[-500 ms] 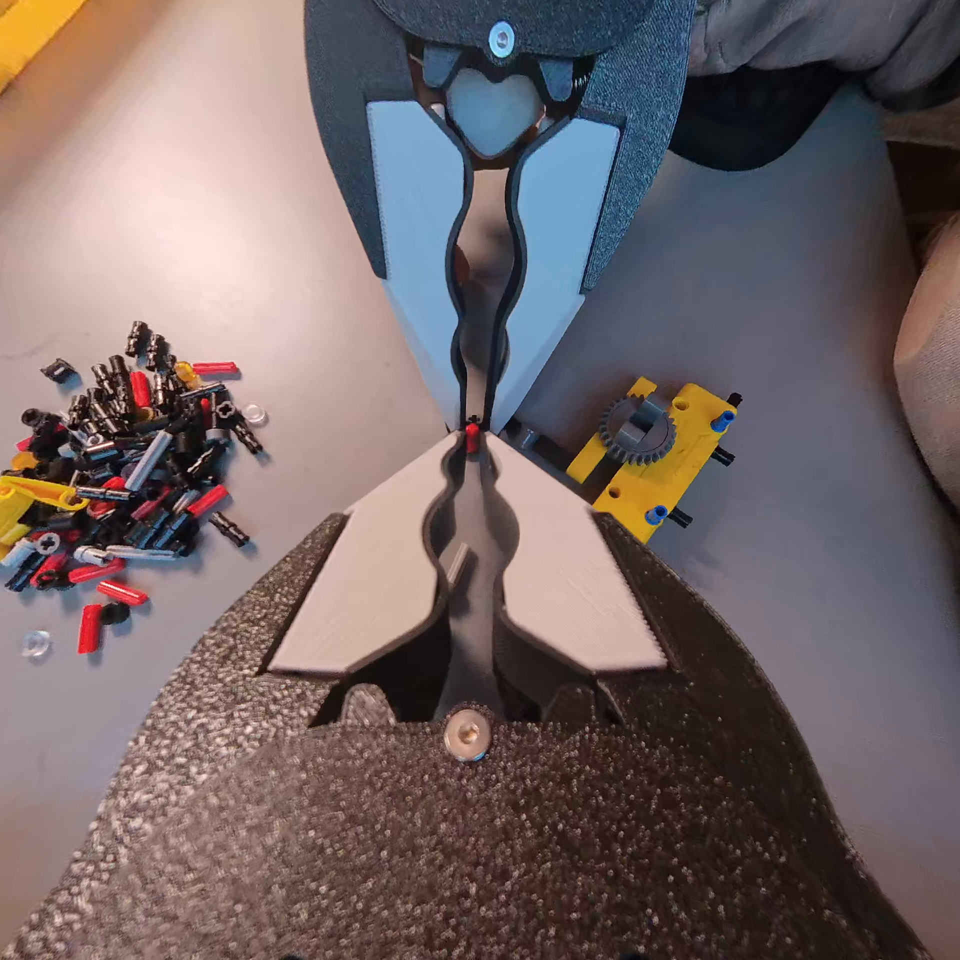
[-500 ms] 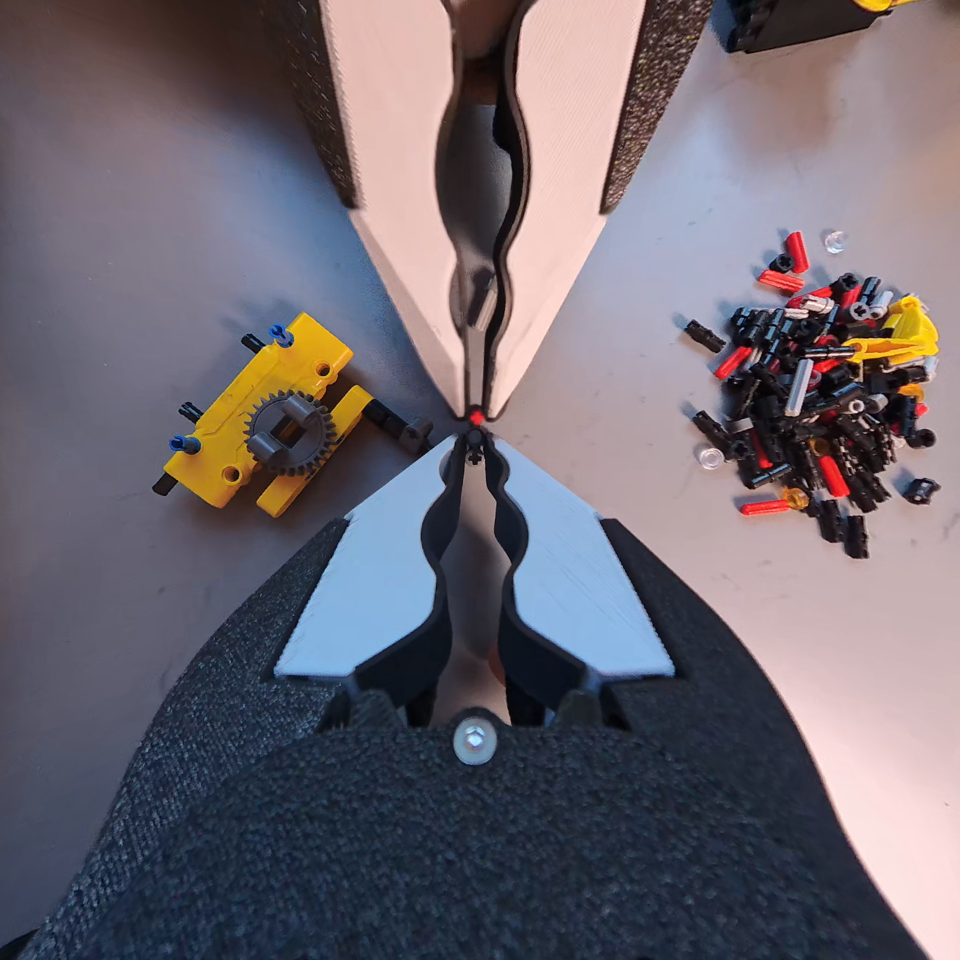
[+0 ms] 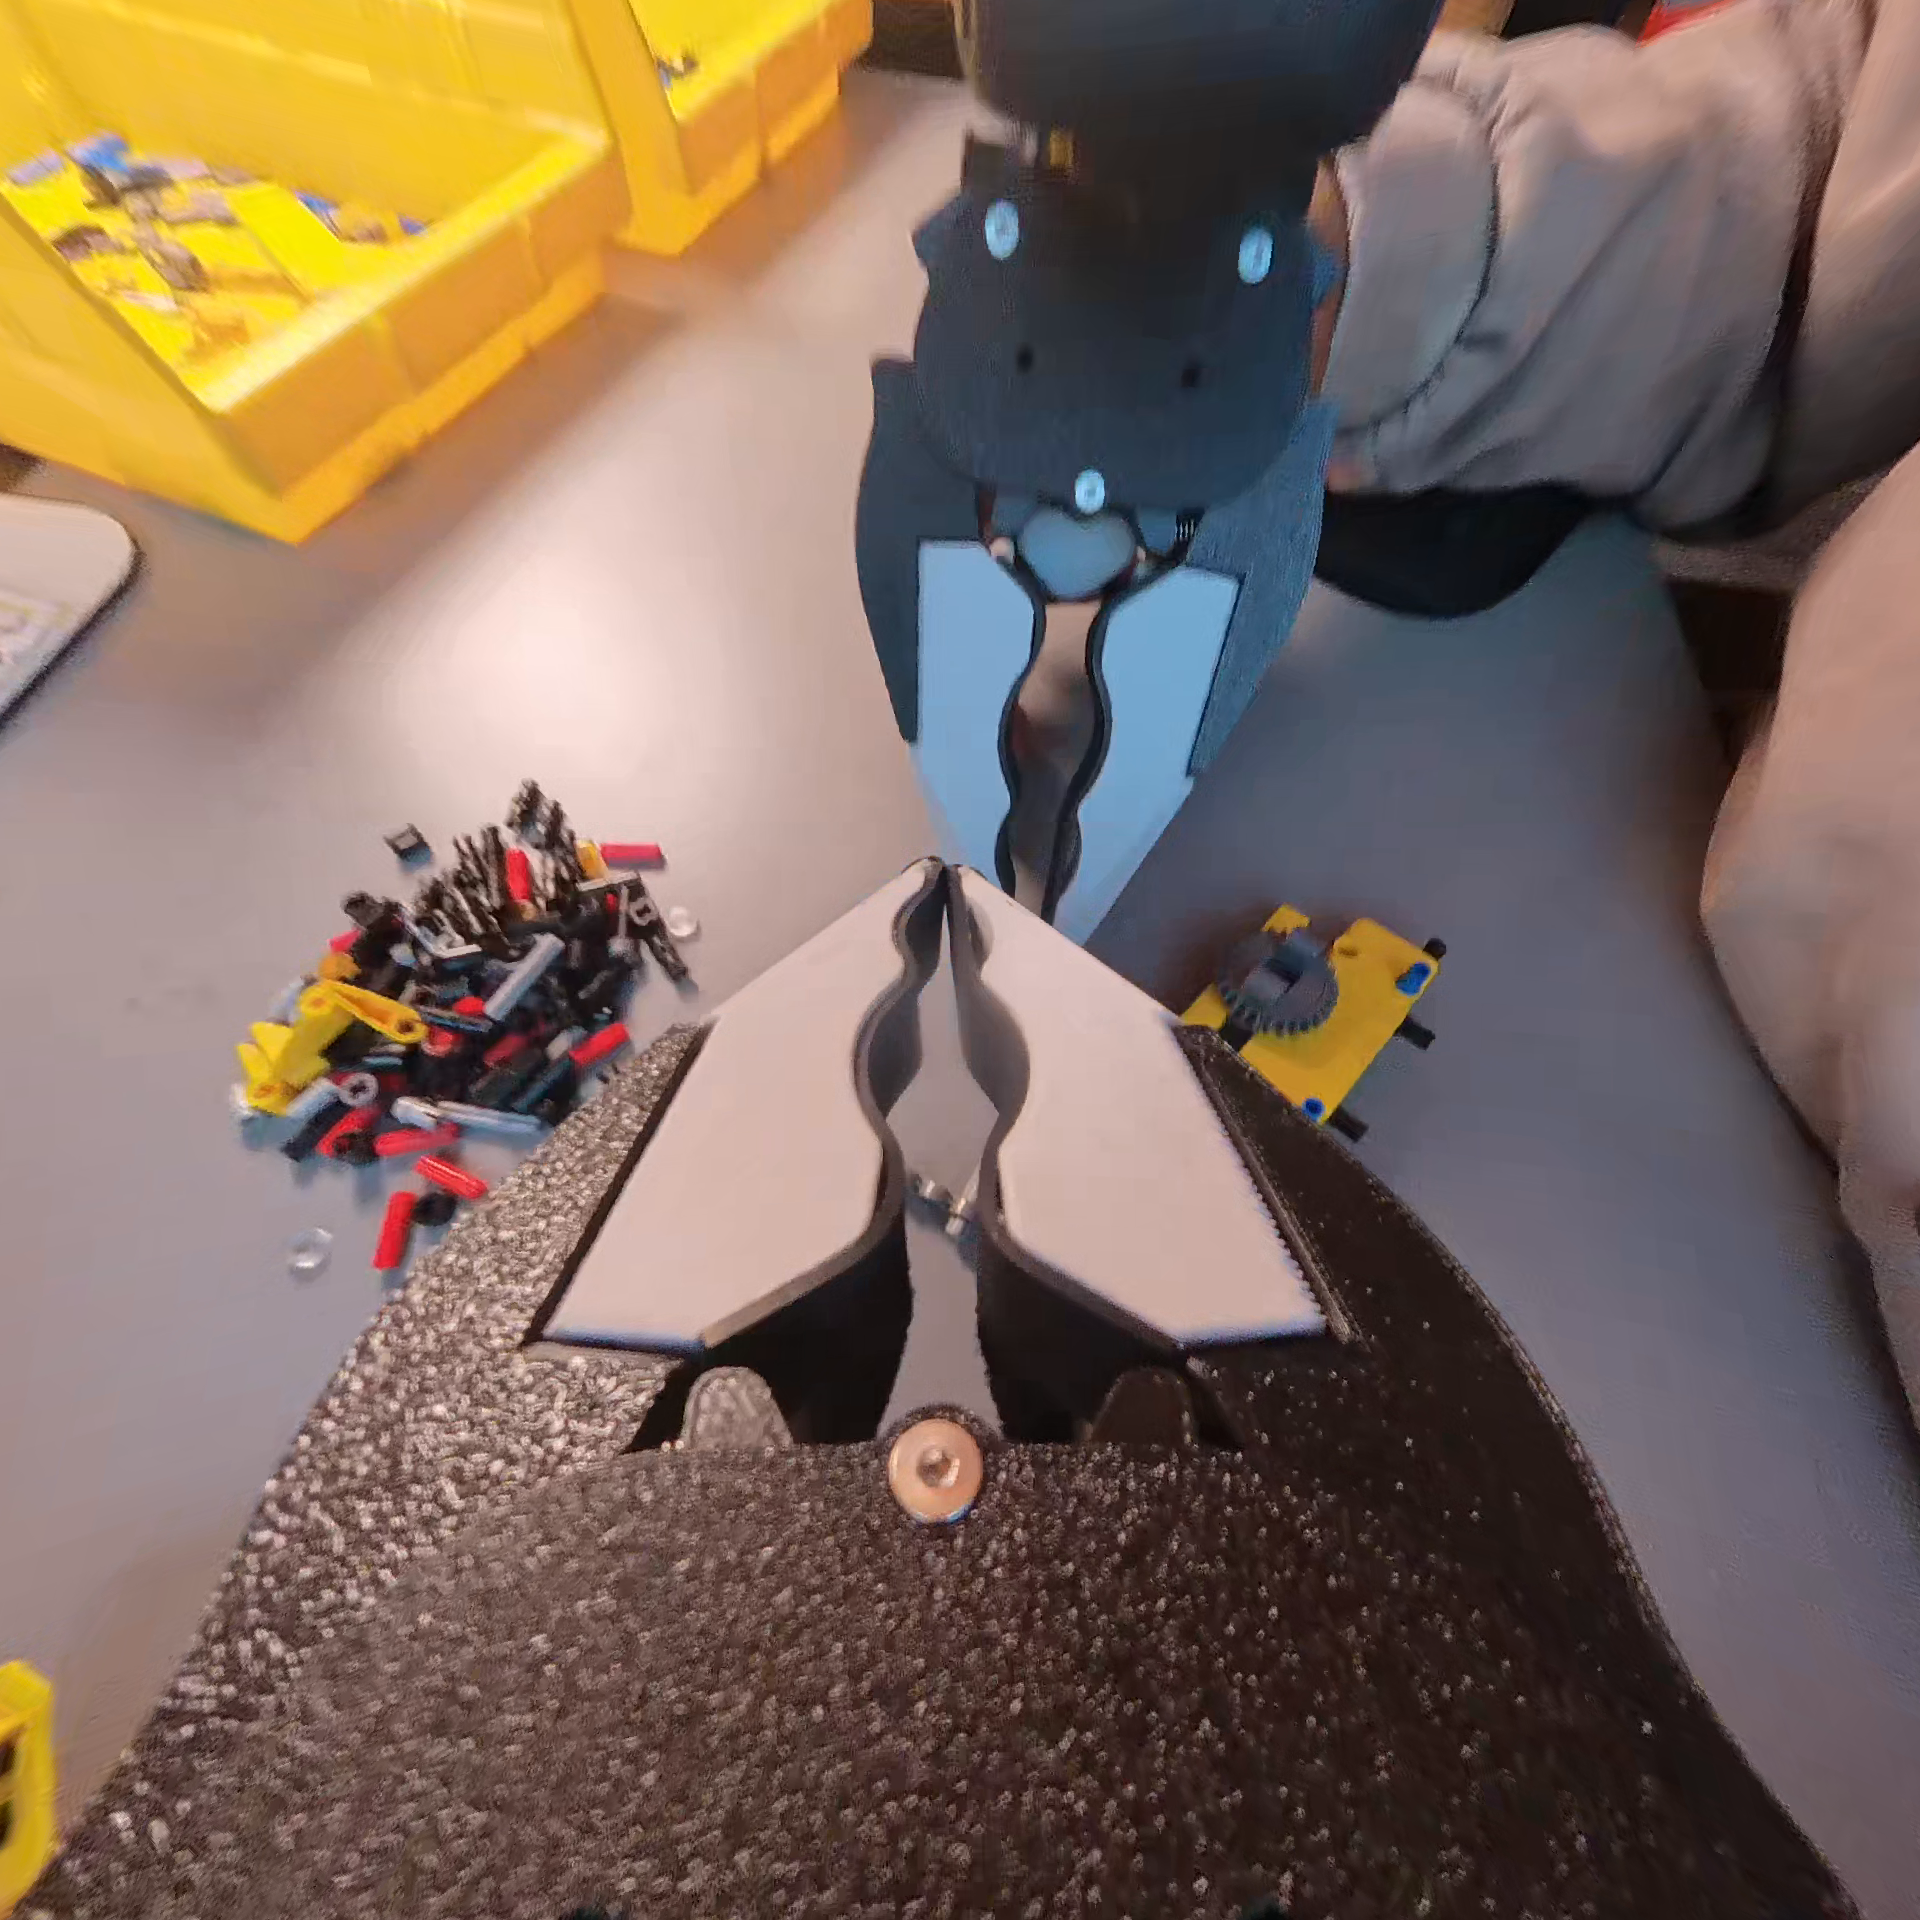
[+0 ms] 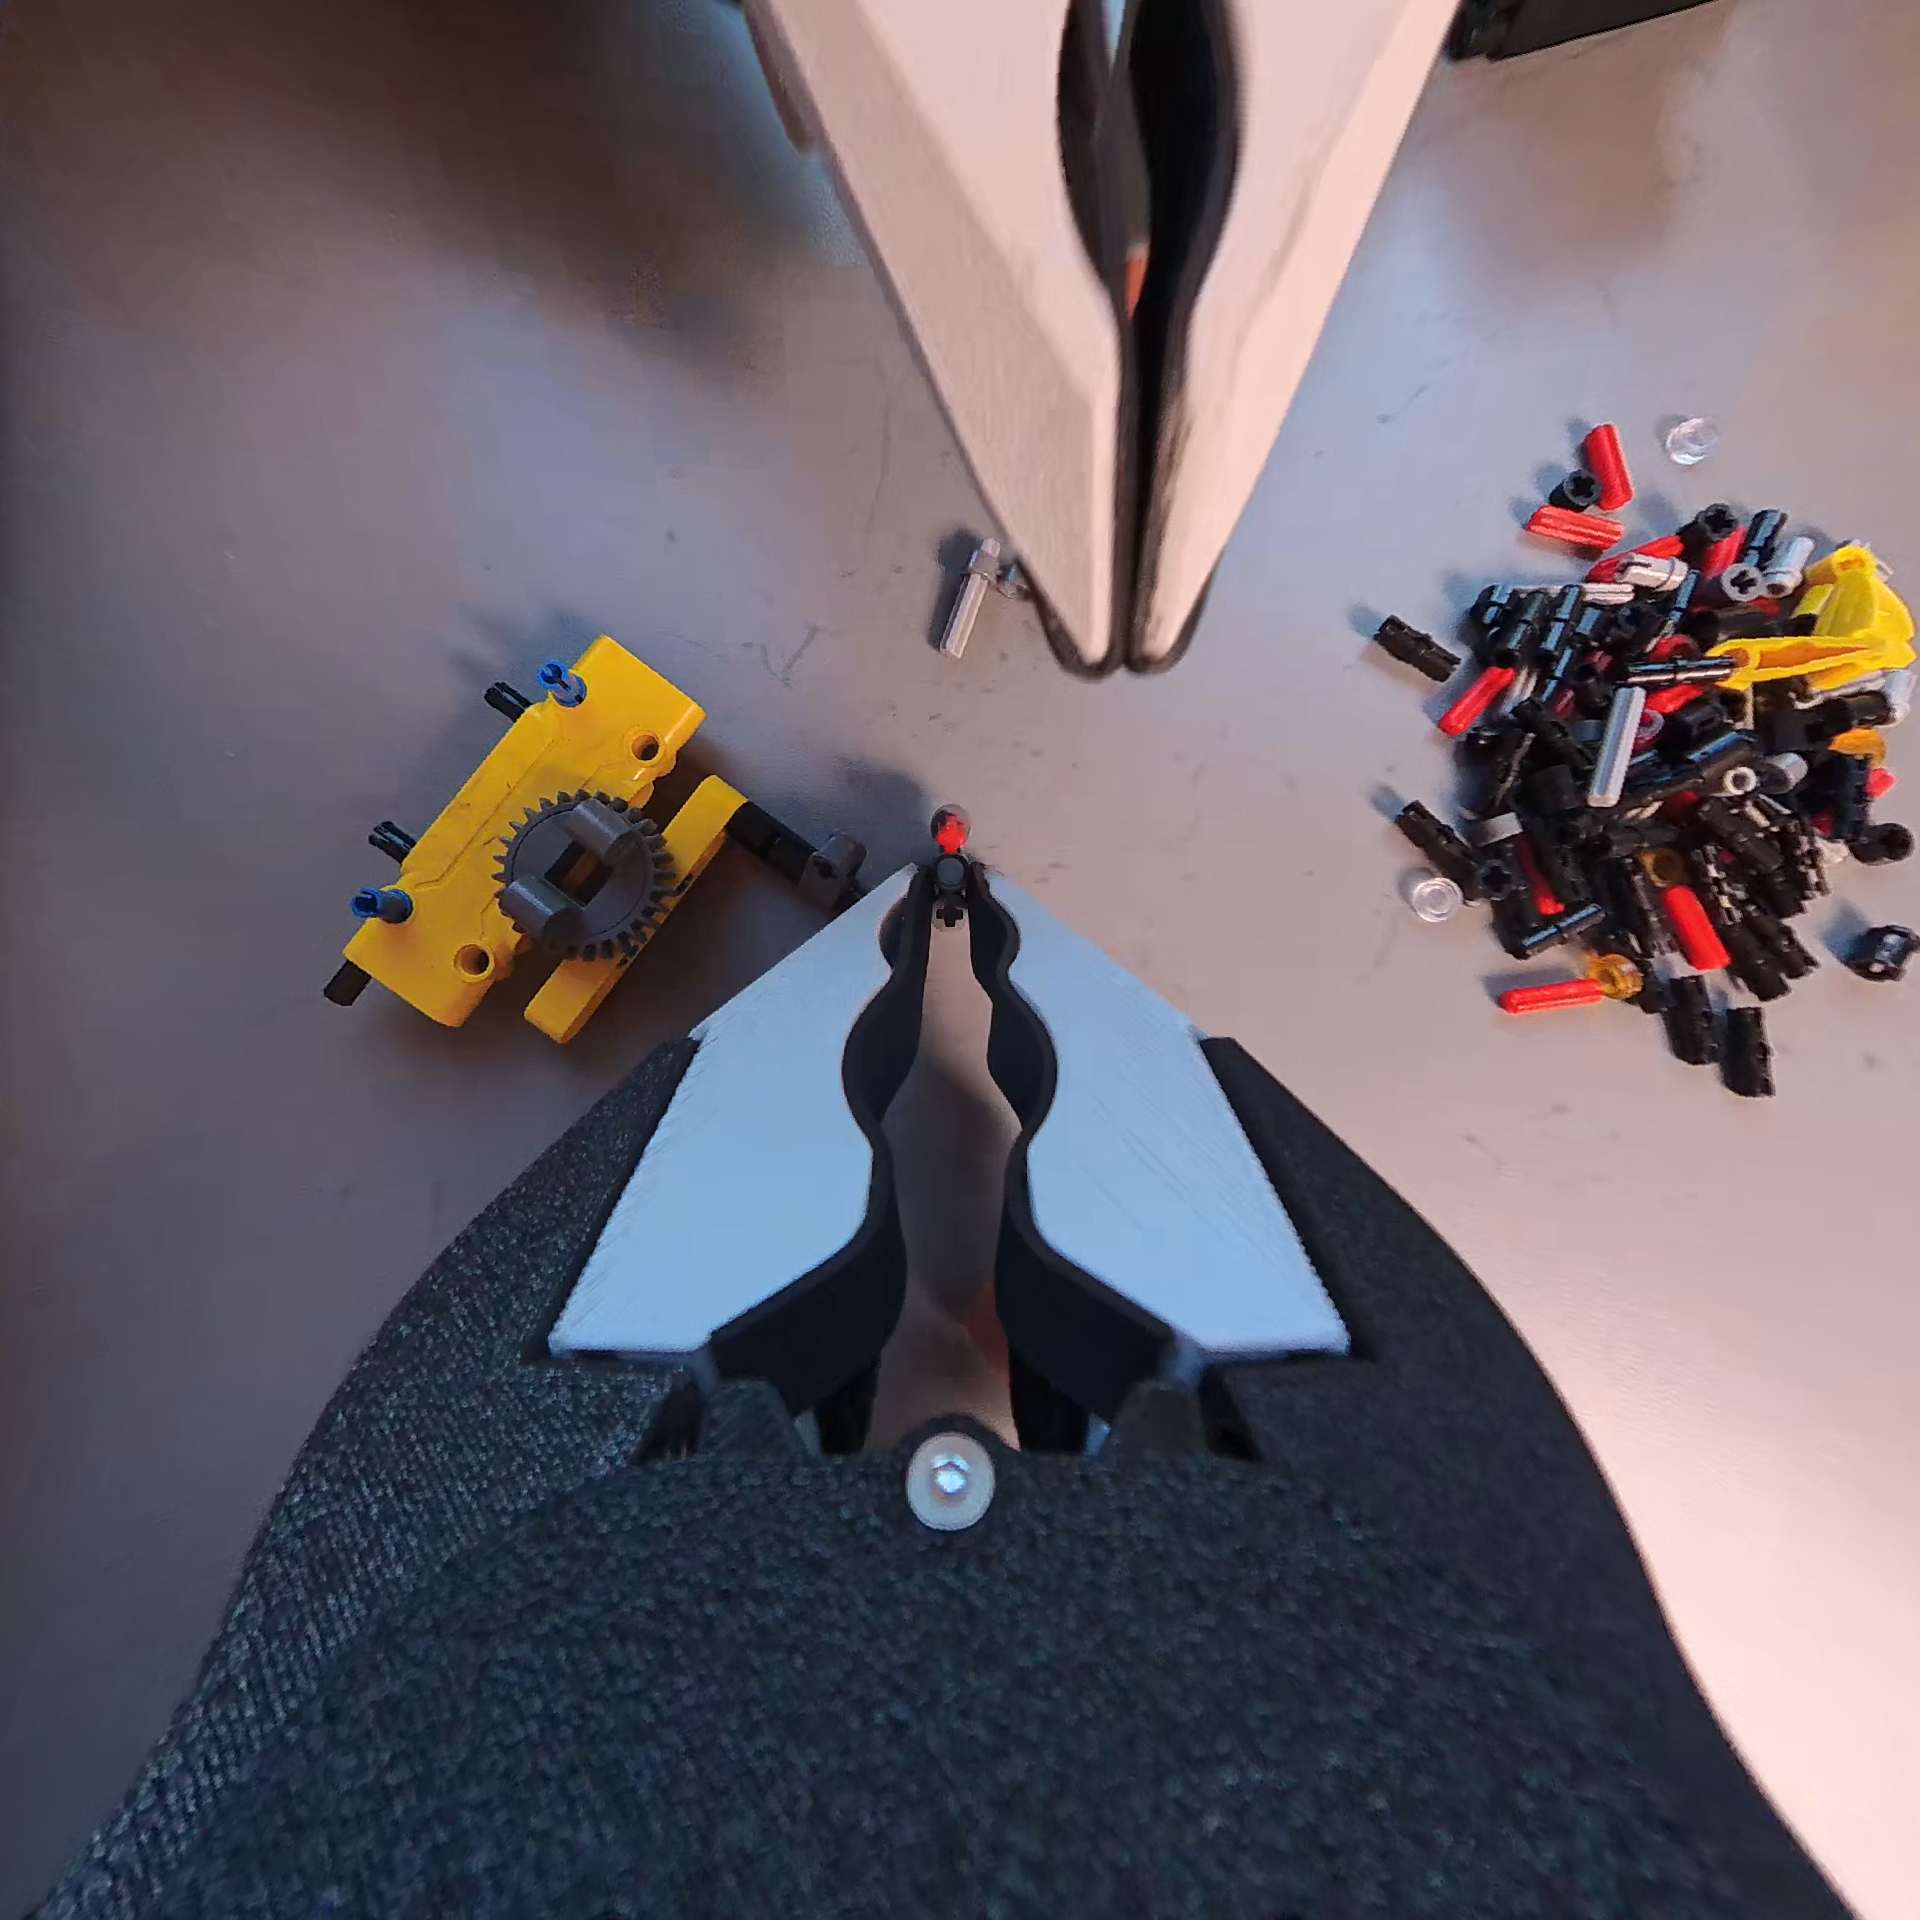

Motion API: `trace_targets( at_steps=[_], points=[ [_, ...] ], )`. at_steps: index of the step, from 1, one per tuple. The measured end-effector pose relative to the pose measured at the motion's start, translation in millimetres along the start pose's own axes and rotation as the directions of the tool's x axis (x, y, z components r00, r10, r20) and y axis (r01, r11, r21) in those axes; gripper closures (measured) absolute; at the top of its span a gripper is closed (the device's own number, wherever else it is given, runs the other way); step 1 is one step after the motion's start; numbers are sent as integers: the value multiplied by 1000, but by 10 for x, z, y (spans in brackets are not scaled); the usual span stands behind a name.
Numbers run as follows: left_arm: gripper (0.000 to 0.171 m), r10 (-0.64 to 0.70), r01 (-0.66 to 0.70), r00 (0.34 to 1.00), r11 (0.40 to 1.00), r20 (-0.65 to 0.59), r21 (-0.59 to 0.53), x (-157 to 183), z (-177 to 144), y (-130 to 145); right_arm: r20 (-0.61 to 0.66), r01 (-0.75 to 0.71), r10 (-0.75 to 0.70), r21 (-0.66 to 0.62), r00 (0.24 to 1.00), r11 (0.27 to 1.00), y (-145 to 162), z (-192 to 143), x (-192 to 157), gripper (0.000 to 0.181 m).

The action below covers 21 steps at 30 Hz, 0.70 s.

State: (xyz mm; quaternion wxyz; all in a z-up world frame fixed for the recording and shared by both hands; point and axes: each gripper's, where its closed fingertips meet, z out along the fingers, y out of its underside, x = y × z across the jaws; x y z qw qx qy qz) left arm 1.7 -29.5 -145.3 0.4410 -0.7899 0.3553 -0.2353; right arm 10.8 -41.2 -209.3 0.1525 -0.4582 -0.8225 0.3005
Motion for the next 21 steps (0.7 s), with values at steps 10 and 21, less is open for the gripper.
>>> trace_targets(
  at_steps=[10,21],
  points=[
    [169,67,-74,997,975,-41,-211,164,285,373,-14,10,-10,-11,1000,1000,-1,-2,-1,175],
    [170,43,-54,995,990,-84,-128,231,272,332,17,3,-2,-25,1000,1000,-15,-18,-70,175]
  ],
)
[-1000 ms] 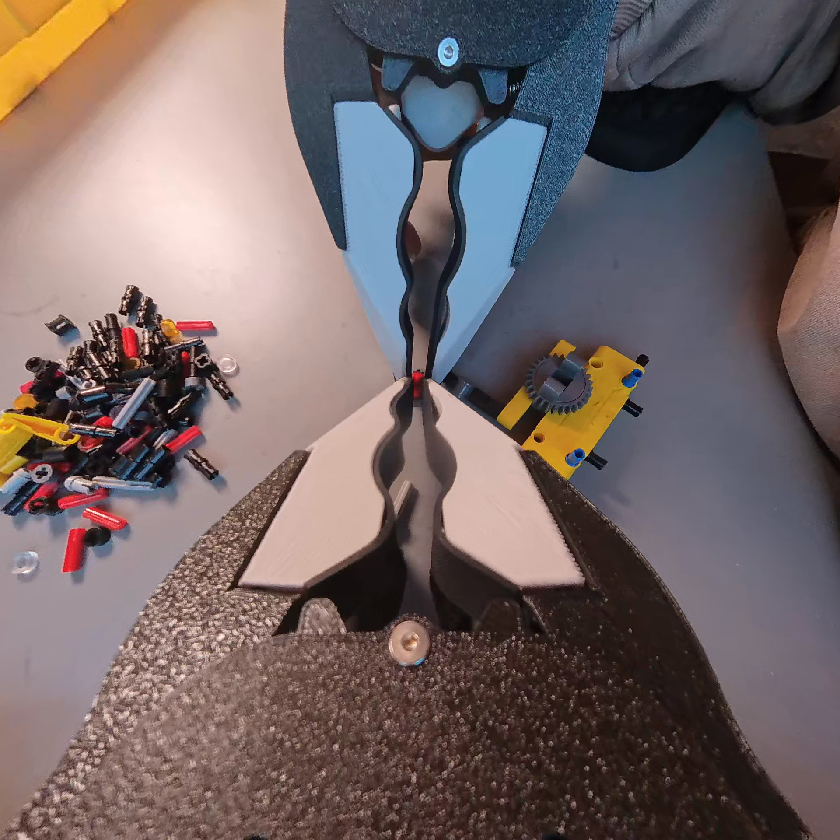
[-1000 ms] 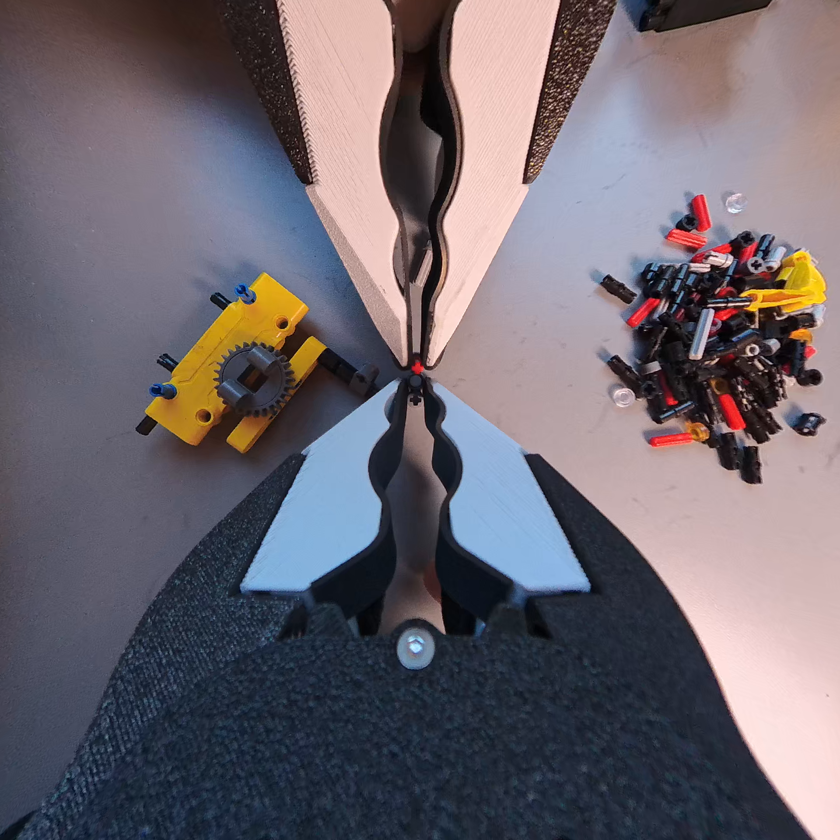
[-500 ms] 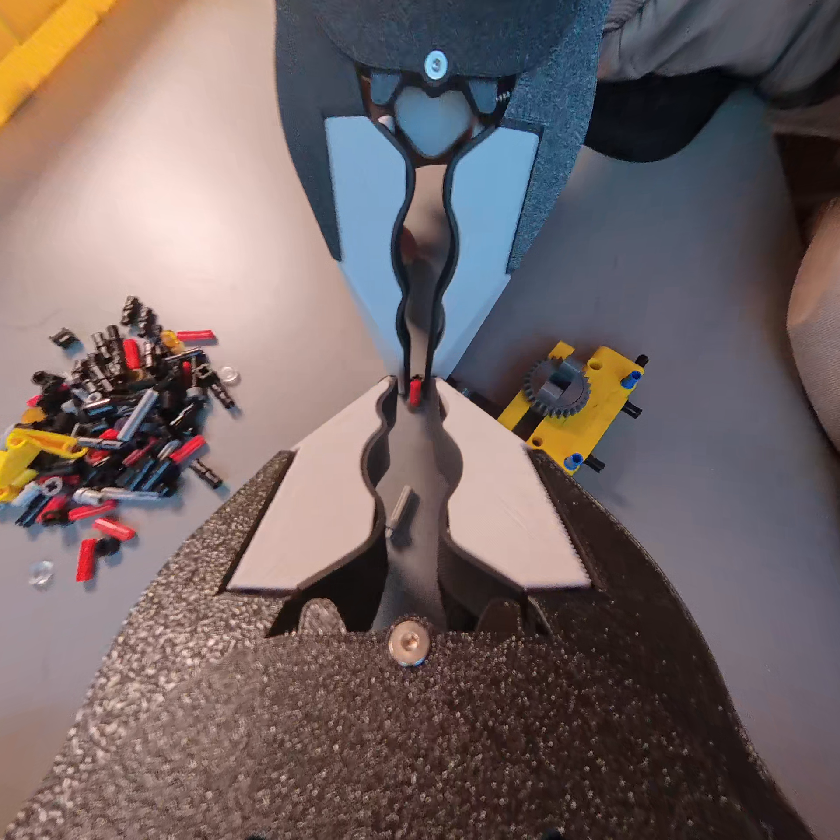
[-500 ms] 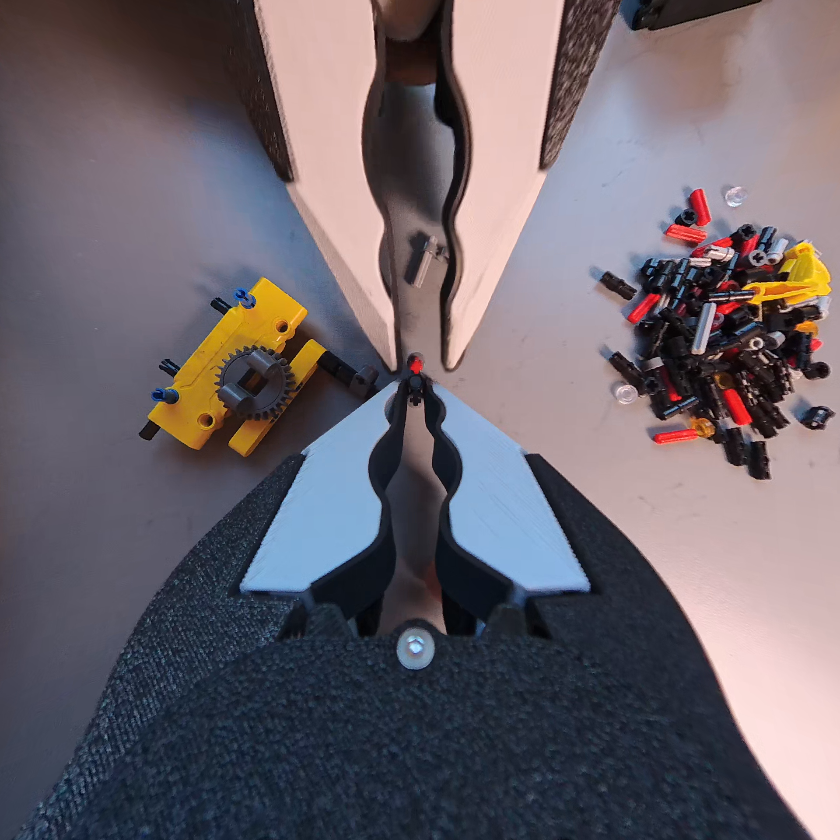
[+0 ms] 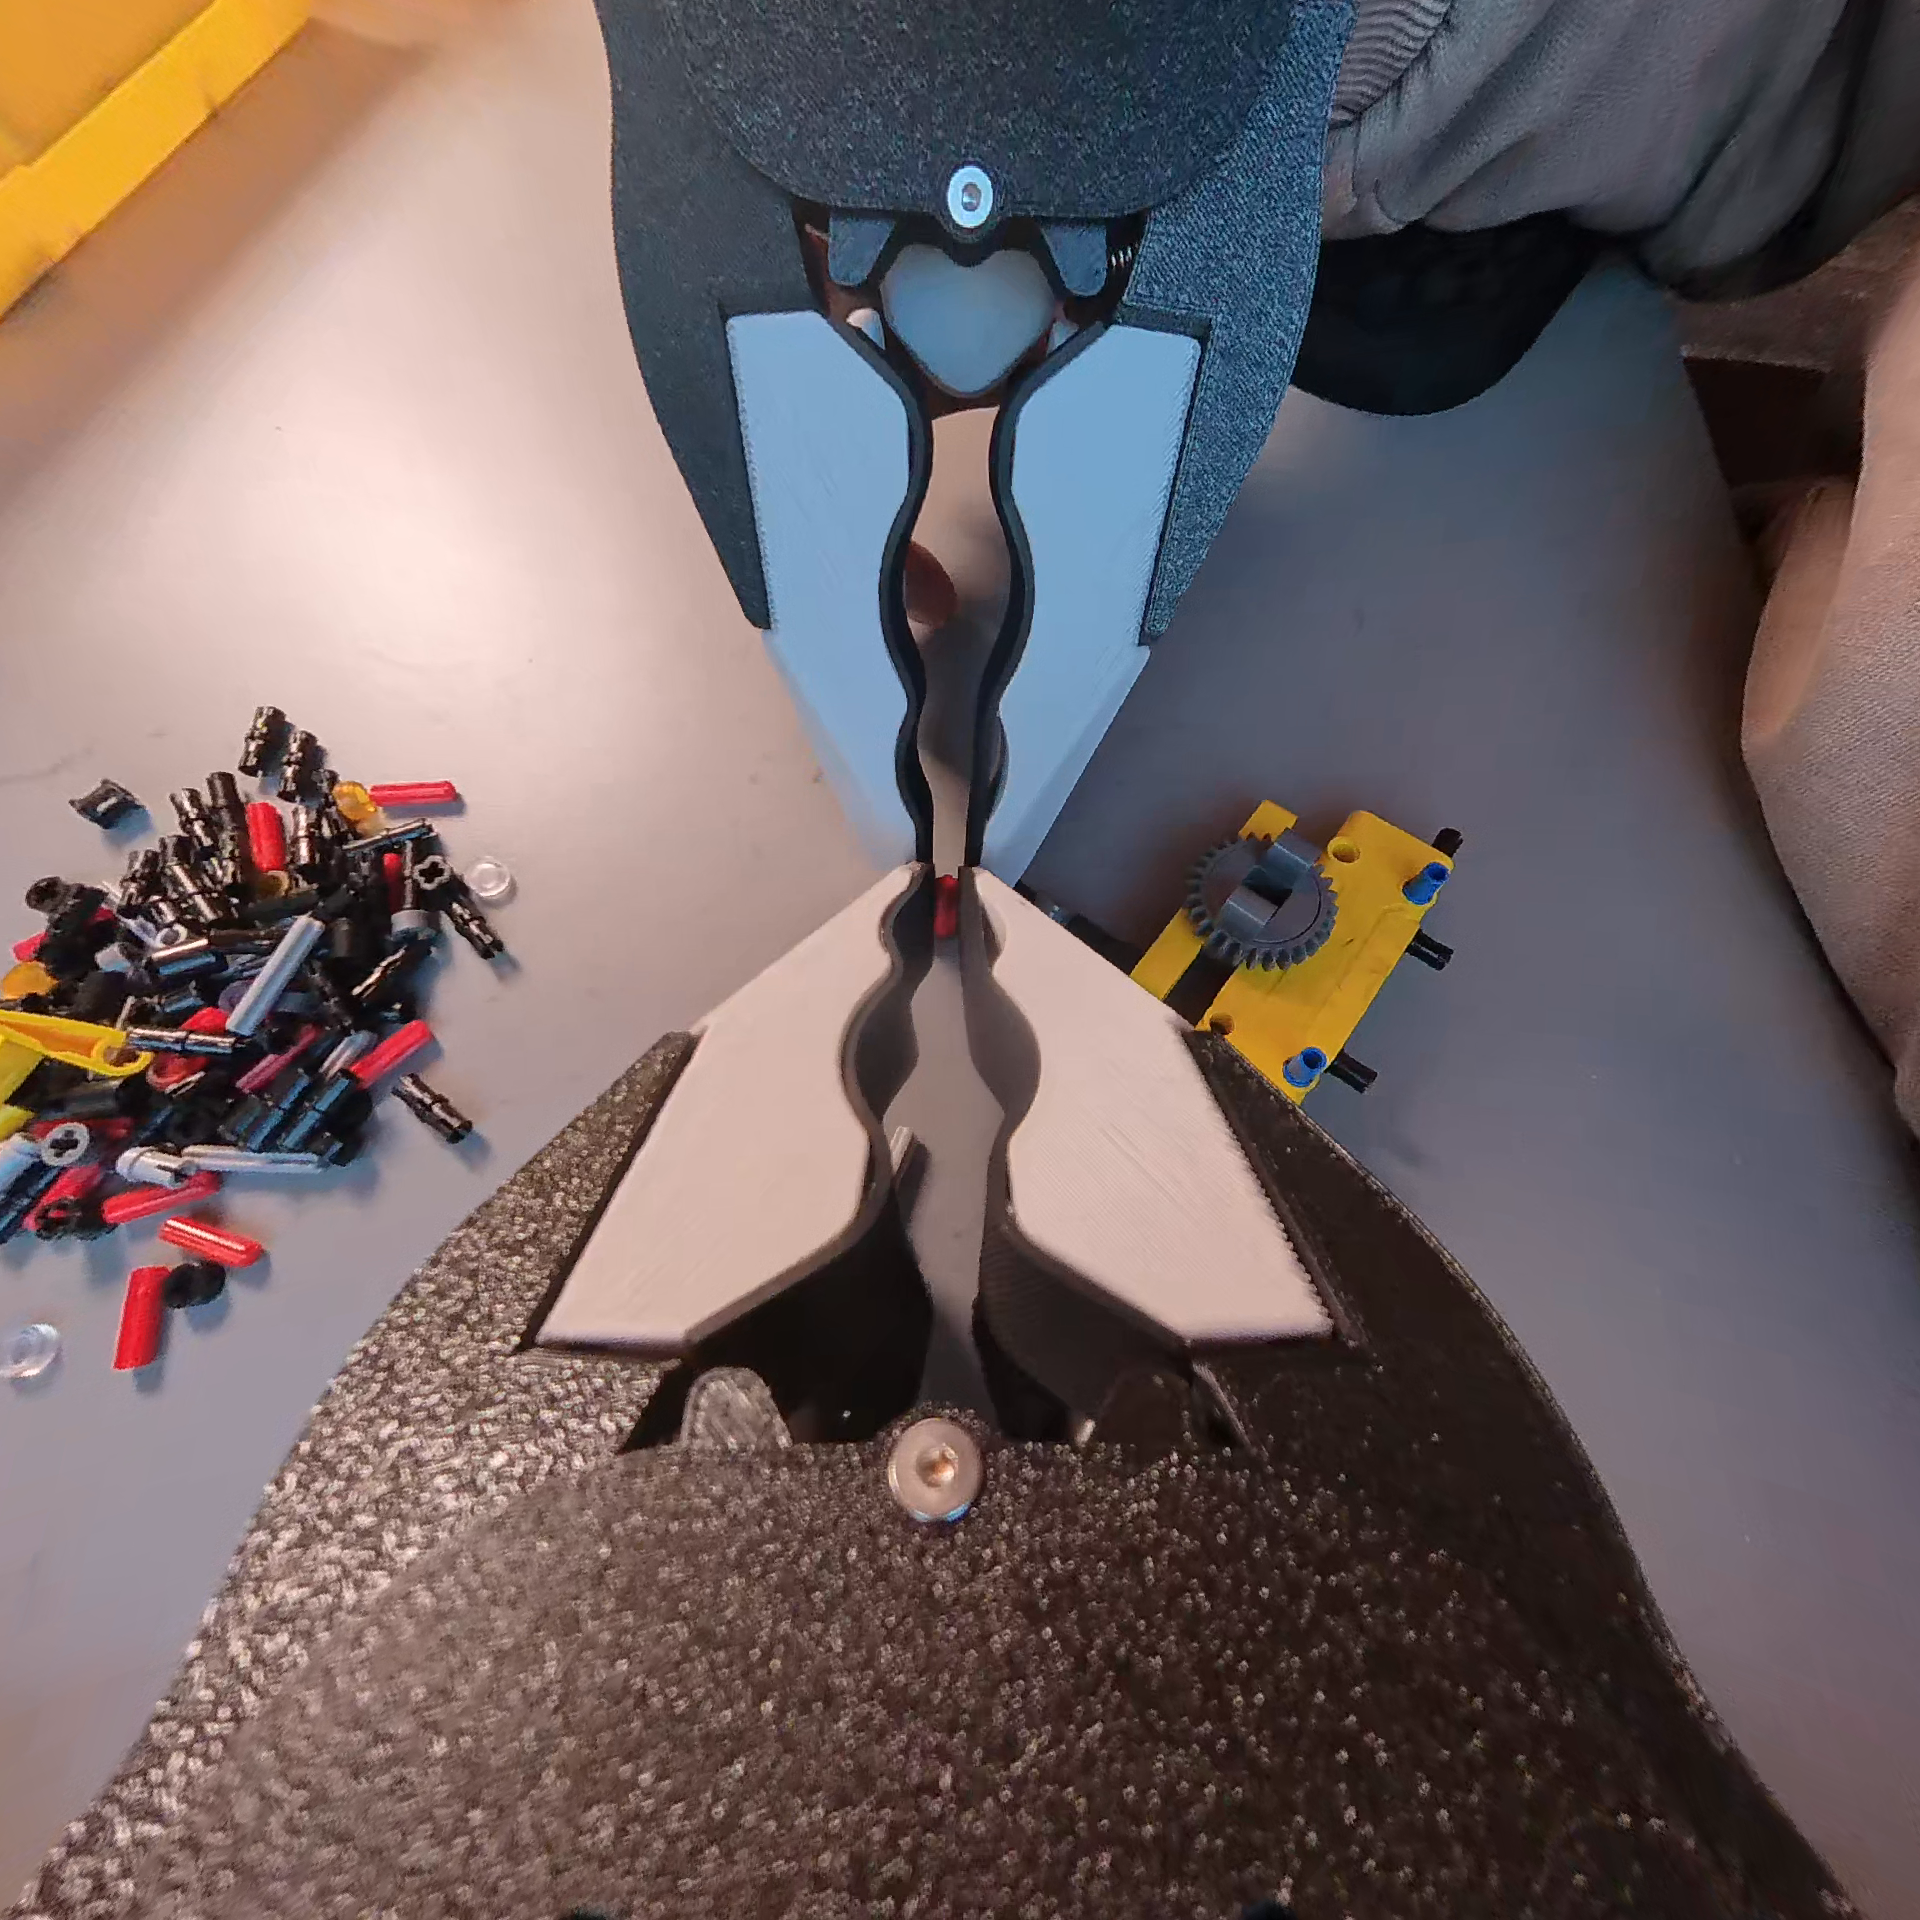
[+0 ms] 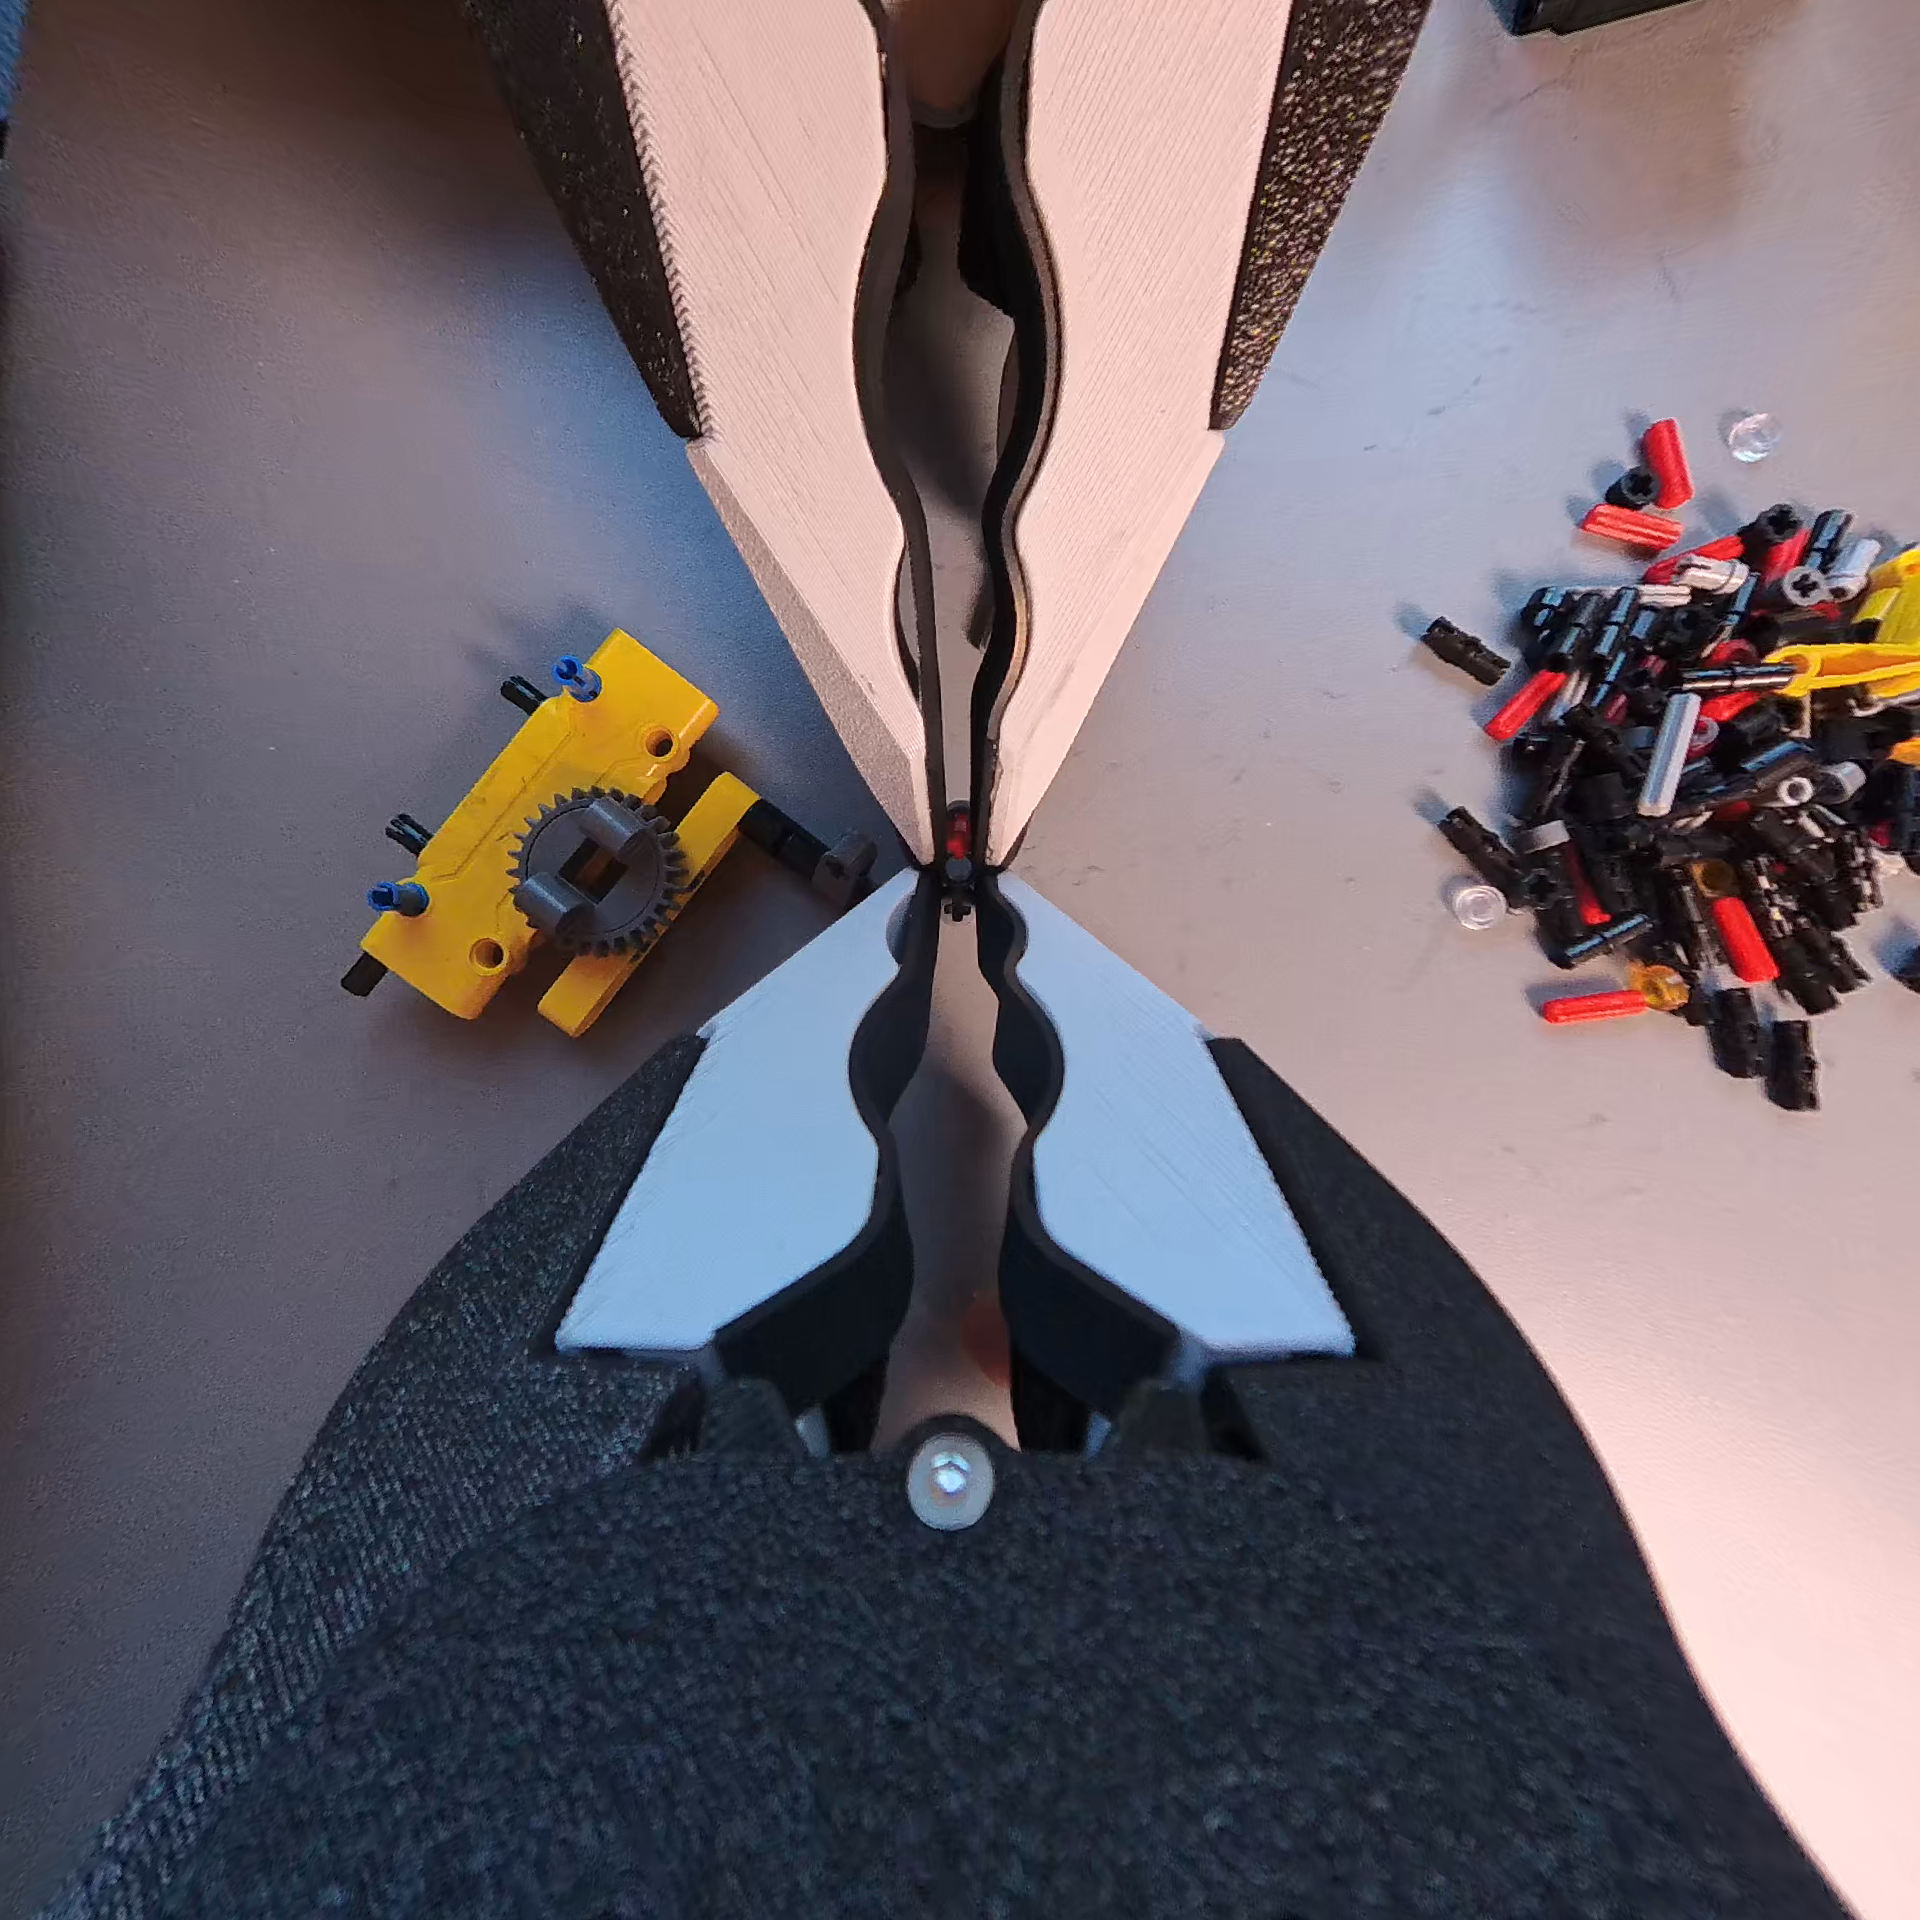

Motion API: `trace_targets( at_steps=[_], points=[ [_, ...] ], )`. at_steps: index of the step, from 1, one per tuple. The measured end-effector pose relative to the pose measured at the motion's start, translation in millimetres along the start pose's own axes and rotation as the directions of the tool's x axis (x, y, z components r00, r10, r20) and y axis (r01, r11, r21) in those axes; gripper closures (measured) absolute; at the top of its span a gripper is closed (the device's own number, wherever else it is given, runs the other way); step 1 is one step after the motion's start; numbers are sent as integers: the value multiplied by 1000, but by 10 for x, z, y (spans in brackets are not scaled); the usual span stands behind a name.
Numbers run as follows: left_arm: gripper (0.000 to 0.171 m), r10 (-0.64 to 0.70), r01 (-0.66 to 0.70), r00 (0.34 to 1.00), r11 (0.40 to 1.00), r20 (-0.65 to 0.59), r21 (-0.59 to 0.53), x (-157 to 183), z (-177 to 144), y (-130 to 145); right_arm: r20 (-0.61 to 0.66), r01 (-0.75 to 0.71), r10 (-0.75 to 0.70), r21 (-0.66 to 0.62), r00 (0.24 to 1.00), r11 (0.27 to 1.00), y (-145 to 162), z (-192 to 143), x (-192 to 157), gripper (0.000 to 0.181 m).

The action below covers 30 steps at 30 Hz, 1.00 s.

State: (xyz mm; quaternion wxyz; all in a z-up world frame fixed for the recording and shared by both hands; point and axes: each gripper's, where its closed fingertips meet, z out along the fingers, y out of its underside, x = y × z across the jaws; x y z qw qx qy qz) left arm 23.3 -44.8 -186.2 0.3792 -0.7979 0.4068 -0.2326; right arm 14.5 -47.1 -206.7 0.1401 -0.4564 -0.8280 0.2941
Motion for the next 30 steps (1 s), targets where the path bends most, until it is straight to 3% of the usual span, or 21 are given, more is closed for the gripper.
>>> trace_targets(
  at_steps=[10,19,20,21,22,23,25,30],
  points=[
    [170,9,-9,999,1000,-33,25,44,-13,-43,61,-22,22,-1,998,1000,-14,-11,-54,176],
    [171,-140,153,985,979,-99,135,-23,-103,-203,-12,-16,16,2,1000,1000,-103,-115,43,175],
    [171,-157,233,960,906,-230,353,96,-317,-638,-45,-1,-4,-122,999,993,96,-59,91,174],
    [171,-115,201,968,887,-221,417,102,-475,-887,-27,-15,13,-80,1000,997,59,-18,55,175],
    [171,-14,36,998,935,-66,353,22,-485,-900,-47,18,-21,-47,999,999,-27,-33,53,175],
    [171,9,-3,1000,942,-16,335,-48,-524,-902,-101,77,-78,-20,992,997,-117,-53,71,176],
    [171,-115,120,993,928,-36,353,-223,-604,-734,-125,73,-64,63,990,995,-307,-207,95,176],
    [171,-174,163,985,943,13,290,-323,-579,-406,-124,14,-3,89,992,996,-240,-210,183,175]
  ],
)
